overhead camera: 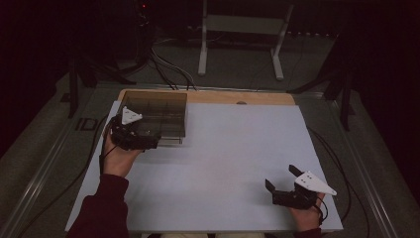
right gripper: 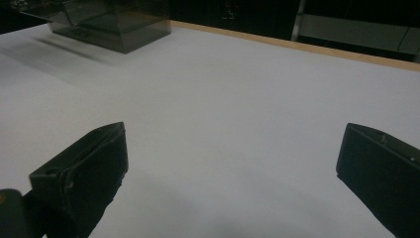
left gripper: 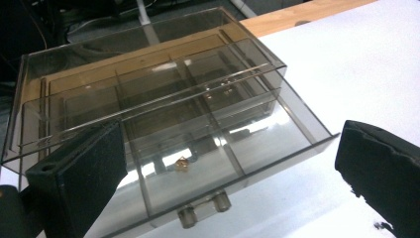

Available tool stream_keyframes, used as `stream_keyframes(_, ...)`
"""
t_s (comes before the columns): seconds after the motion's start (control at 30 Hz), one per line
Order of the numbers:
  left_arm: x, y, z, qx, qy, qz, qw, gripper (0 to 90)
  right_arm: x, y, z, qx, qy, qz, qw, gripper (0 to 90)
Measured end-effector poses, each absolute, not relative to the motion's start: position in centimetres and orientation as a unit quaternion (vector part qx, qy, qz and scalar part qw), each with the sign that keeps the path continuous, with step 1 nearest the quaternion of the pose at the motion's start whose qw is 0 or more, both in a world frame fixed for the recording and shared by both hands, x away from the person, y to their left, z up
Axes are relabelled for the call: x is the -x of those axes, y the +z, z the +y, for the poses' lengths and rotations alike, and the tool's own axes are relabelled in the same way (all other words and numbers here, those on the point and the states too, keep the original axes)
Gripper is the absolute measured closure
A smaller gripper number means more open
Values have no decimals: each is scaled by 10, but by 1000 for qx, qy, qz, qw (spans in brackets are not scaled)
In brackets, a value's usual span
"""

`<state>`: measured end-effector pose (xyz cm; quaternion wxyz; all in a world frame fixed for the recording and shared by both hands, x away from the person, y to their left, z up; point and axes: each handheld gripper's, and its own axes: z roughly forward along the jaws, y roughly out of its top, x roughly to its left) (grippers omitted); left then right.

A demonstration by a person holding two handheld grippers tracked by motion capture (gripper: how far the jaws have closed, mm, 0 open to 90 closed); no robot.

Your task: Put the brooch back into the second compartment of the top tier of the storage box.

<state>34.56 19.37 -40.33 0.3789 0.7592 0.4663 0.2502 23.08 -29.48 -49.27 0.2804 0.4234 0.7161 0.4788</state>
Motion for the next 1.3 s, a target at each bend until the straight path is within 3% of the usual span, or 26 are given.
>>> stream_keyframes(1.3,-274,-465,195,-748,263,418,443,18,-231,-494,-292,-419,479,720,278,0)
